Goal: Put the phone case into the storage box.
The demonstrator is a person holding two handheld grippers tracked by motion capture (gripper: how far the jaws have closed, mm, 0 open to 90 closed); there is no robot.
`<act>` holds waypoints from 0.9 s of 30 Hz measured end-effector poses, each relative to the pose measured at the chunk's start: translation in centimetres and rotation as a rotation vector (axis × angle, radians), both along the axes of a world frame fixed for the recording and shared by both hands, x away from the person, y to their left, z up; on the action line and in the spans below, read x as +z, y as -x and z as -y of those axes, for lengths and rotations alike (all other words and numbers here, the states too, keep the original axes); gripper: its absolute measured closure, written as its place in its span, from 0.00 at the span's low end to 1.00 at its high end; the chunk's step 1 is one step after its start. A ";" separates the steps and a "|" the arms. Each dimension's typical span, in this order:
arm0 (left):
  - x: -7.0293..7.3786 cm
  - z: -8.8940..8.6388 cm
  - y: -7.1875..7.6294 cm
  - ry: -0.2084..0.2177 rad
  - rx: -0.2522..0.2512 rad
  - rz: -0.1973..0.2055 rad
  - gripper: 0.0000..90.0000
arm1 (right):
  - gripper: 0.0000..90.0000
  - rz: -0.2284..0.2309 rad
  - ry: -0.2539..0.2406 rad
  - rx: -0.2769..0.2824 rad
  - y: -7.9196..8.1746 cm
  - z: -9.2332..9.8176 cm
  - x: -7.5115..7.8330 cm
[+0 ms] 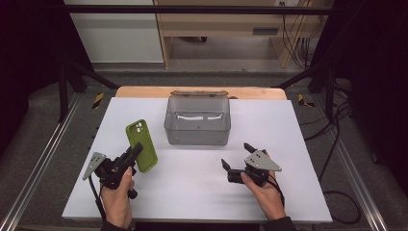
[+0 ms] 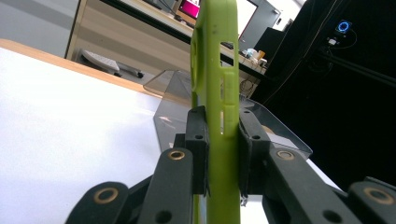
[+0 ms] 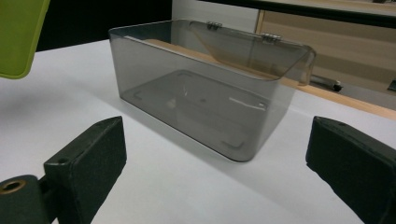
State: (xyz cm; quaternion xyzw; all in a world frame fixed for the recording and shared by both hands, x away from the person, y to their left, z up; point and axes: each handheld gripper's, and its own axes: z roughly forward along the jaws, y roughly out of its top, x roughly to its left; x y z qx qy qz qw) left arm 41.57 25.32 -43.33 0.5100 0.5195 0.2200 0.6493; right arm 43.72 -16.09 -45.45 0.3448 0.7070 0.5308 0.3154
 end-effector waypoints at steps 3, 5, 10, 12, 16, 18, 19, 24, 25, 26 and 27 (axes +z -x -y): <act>0.1 0.0 0.0 0.000 0.000 0.001 0.86 | 0.06 0.012 -0.010 -0.014 0.1 1.2 0.1; 0.1 0.0 0.0 -0.003 -0.001 0.000 0.86 | 0.05 0.016 -0.011 -0.019 0.2 2.0 0.1; 0.0 0.1 -0.1 0.001 0.000 -0.003 0.86 | 0.05 0.013 -0.015 -0.029 0.4 3.7 -0.2; 0.1 0.2 -0.1 0.002 0.001 -0.002 0.86 | 0.05 0.018 -0.016 -0.035 0.6 4.3 -0.2; 0.5 0.3 -0.3 0.002 0.001 0.004 0.86 | 0.05 0.020 -0.010 -0.042 0.9 5.6 -0.4; 0.7 0.2 -0.4 0.010 0.001 0.006 0.86 | 0.05 0.018 -0.015 -0.046 1.0 6.2 -0.5; 0.8 0.2 -0.4 0.015 0.000 0.005 0.86 | 0.05 0.020 -0.015 -0.048 1.0 6.5 -0.5; 1.1 0.2 -0.3 0.013 0.001 0.011 0.86 | 0.05 0.033 -0.031 -0.066 1.4 8.0 -0.6; 1.1 0.2 -0.3 0.015 -0.001 0.010 0.86 | 0.06 0.038 -0.036 -0.068 1.5 8.3 -0.7; 1.1 0.2 -0.3 0.015 -0.002 0.010 0.86 | 0.06 0.038 -0.036 -0.068 1.5 8.3 -0.7; 1.1 0.2 -0.3 0.015 -0.004 0.009 0.86 | 0.06 0.038 -0.040 -0.070 1.5 8.4 -0.7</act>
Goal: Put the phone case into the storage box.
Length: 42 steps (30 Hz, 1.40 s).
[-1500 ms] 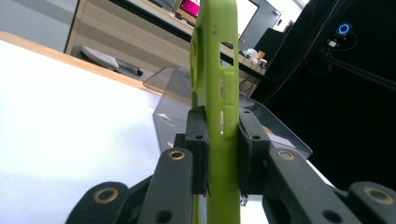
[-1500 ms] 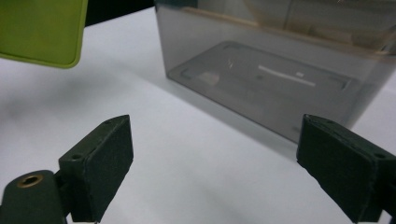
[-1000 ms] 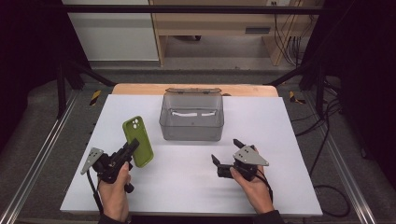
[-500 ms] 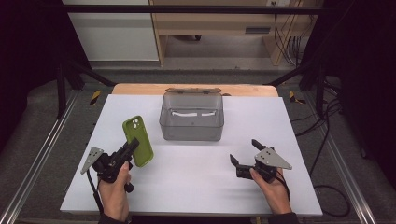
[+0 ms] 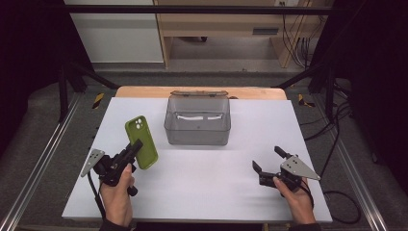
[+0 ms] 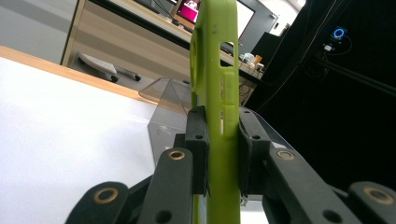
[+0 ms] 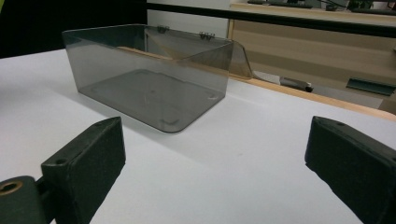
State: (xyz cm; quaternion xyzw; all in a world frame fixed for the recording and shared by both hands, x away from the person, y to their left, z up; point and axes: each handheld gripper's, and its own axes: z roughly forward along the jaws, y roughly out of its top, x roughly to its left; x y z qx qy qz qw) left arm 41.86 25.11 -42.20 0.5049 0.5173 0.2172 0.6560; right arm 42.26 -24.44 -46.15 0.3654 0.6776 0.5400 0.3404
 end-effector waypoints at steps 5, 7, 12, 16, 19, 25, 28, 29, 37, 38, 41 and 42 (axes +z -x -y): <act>0.0 0.1 0.1 -0.003 -0.006 -0.001 0.86 | 0.06 -0.005 -0.009 -0.001 -0.1 0.0 -0.1; 0.0 0.1 0.1 -0.002 -0.007 -0.002 0.86 | 0.06 -0.007 -0.013 0.001 -0.1 0.0 -0.2; 0.1 0.1 0.0 0.004 -0.014 -0.004 0.86 | 0.06 0.006 -0.008 0.003 -0.1 0.1 -0.2; 0.5 0.1 0.2 0.014 -0.020 0.006 0.86 | 0.06 0.023 -0.008 0.005 0.1 0.1 -0.1; 0.7 0.1 0.2 0.013 -0.021 0.012 0.86 | 0.06 0.033 -0.006 0.006 0.1 0.0 -0.1; 1.4 0.3 -0.8 0.014 -0.025 0.013 0.86 | 0.06 0.034 0.001 0.004 0.1 -0.1 -0.3; 2.2 0.3 -1.2 -0.003 -0.020 0.028 0.86 | 0.06 0.032 -0.003 0.002 0.1 0.0 -0.4; 2.4 0.3 -1.3 0.003 -0.021 0.028 0.86 | 0.06 0.030 -0.003 0.003 0.1 0.0 -0.4; 3.7 0.1 -3.0 0.018 -0.022 -0.004 0.86 | 0.05 0.023 0.008 0.012 0.1 -0.3 -0.6; 3.9 0.1 -3.2 0.020 -0.026 -0.013 0.86 | 0.04 0.023 0.009 0.012 0.1 -0.3 -0.6; 4.4 0.2 -3.7 0.026 -0.040 -0.044 0.86 | 0.04 0.023 0.003 0.006 0.1 -0.3 -0.5; 4.6 0.3 -4.0 0.027 -0.047 -0.055 0.86 | 0.04 0.024 0.003 0.004 0.1 -0.3 -0.5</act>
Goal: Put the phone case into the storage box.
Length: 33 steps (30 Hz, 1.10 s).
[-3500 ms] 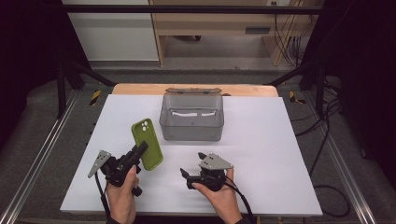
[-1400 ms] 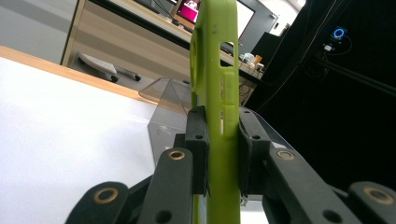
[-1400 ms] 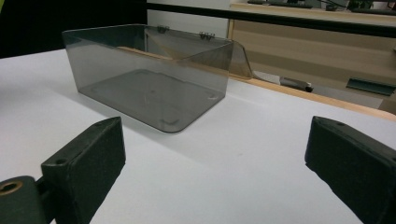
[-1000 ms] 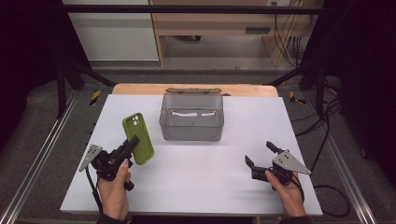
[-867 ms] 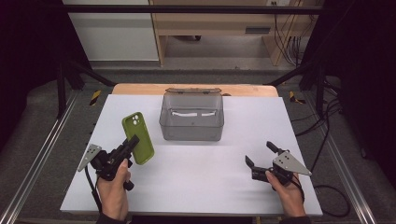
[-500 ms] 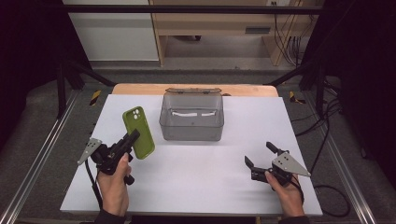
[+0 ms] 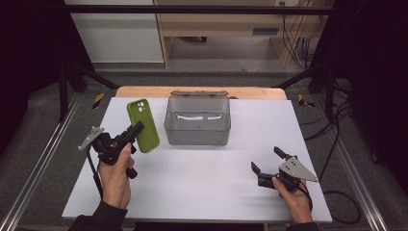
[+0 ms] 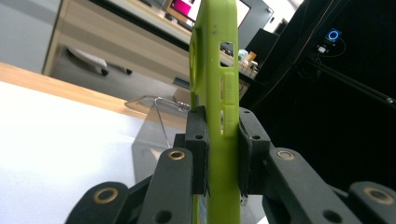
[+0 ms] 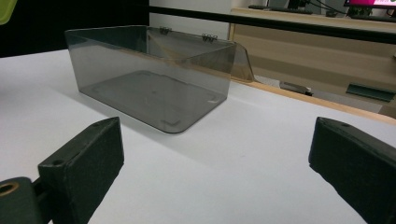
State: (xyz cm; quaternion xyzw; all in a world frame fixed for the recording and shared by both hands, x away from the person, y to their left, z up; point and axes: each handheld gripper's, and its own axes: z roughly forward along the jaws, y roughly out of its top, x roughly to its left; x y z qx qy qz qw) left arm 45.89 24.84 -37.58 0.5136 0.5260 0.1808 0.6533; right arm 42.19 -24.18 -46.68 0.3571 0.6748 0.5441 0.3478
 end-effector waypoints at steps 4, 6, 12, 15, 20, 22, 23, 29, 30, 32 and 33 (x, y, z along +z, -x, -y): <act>0.9 0.4 -0.9 -0.004 -0.016 -0.030 0.86 | 0.04 0.000 -0.001 0.002 0.0 -0.1 0.0; 1.4 0.8 -1.4 -0.013 -0.022 -0.042 0.86 | 0.04 0.001 0.000 0.003 0.1 -0.1 0.0; 2.8 2.4 -3.3 -0.081 -0.037 -0.072 0.86 | 0.04 0.008 -0.005 0.018 0.0 -0.5 0.4; 3.3 3.3 -4.2 -0.105 -0.048 -0.081 0.86 | 0.04 -0.018 -0.064 0.031 -0.1 -0.8 0.8; 4.3 5.0 -5.2 -0.182 -0.064 -0.081 0.86 | 0.04 -0.026 -0.032 0.047 0.0 -0.7 0.8; 4.5 5.5 -5.6 -0.183 -0.074 -0.082 0.86 | 0.04 -0.020 -0.011 0.043 0.2 -0.6 0.4; 4.6 5.7 -5.7 -0.185 -0.075 -0.081 0.86 | 0.04 -0.019 -0.011 0.042 0.2 -0.5 0.2; 5.3 7.2 -7.0 -0.221 -0.077 -0.081 0.86 | 0.04 -0.009 -0.012 0.029 0.3 0.1 0.1; 5.3 7.6 -7.2 -0.246 -0.075 -0.077 0.86 | 0.04 -0.007 -0.007 0.026 0.2 0.1 0.1; 5.4 8.1 -7.5 -0.284 -0.070 -0.067 0.86 | 0.04 -0.009 -0.002 0.022 0.1 0.2 0.0; 5.4 8.3 -7.5 -0.300 -0.070 -0.062 0.86 | 0.04 -0.007 0.008 0.022 0.1 0.2 -0.1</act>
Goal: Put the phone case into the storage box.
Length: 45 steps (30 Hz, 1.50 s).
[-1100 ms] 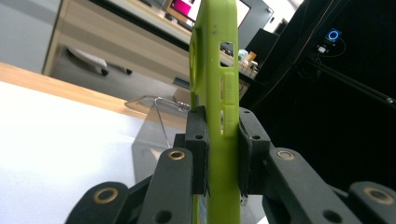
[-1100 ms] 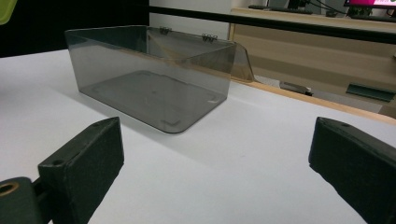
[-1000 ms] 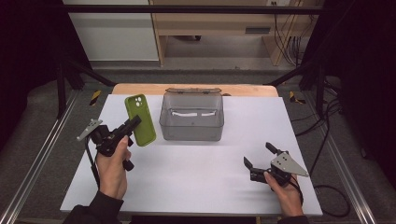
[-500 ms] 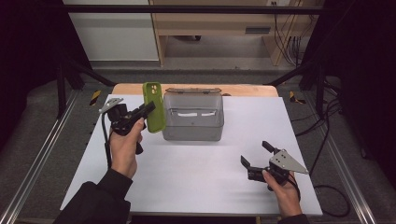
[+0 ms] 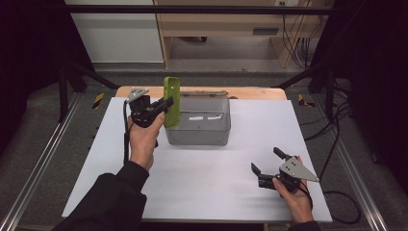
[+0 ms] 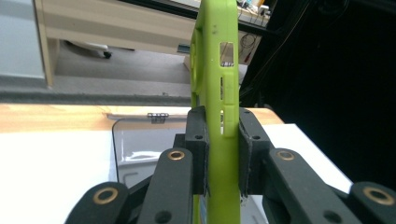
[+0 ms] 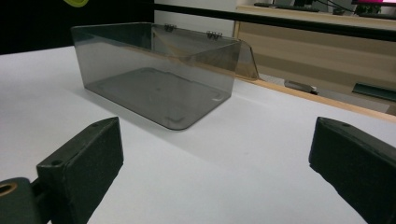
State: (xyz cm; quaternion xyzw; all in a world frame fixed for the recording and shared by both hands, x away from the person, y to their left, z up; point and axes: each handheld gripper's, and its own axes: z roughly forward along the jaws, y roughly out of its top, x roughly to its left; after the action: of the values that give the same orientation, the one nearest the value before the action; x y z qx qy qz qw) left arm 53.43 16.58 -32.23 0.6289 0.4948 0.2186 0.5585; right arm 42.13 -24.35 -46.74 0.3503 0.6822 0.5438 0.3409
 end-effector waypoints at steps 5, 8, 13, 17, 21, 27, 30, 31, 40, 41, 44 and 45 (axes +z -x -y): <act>-0.1 0.8 -0.1 -0.023 -0.004 0.007 0.86 | 0.04 0.012 0.028 0.008 0.1 -0.3 -0.1; -0.1 0.8 -0.6 -0.032 0.011 0.010 0.86 | 0.05 0.026 0.024 0.016 0.2 -0.4 -0.1; -0.2 0.3 -1.0 0.008 0.035 0.052 0.86 | 0.07 0.024 -0.014 0.041 0.3 -0.1 0.0; -0.2 0.1 -1.2 0.007 0.047 0.055 0.86 | 0.07 0.022 -0.027 0.052 0.3 -0.3 -0.1; -0.5 0.0 -1.5 0.000 0.051 0.048 0.86 | 0.07 0.018 -0.056 0.061 0.4 -0.4 -0.2; -0.8 0.2 -1.7 -0.040 0.048 0.052 0.86 | 0.07 0.009 -0.070 0.082 0.7 -0.7 0.0; -1.0 0.3 -1.8 -0.066 0.042 0.057 0.86 | 0.07 0.006 -0.061 0.083 0.6 -0.8 -0.1; -1.1 0.3 -1.8 -0.070 0.042 0.058 0.86 | 0.07 0.006 -0.060 0.084 0.6 -0.8 -0.1; -1.8 0.2 -2.5 -0.100 0.098 0.010 0.86 | 0.07 0.000 -0.052 0.093 0.8 -1.0 -0.2; -1.9 0.3 -2.6 -0.115 0.112 0.007 0.86 | 0.07 -0.003 -0.050 0.095 0.8 -1.1 -0.2; -2.3 0.4 -3.2 -0.126 0.128 -0.018 0.86 | 0.07 -0.001 -0.038 0.108 0.9 -1.4 -0.2; -2.5 0.5 -3.4 -0.123 0.128 -0.032 0.86 | 0.07 -0.001 -0.040 0.111 0.9 -1.4 -0.2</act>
State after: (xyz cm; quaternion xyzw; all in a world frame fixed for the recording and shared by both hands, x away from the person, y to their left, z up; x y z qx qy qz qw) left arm 56.80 16.07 -34.71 0.6324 0.5284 0.2740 0.4958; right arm 41.20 -22.97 -46.95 0.3188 0.6899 0.5751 0.3027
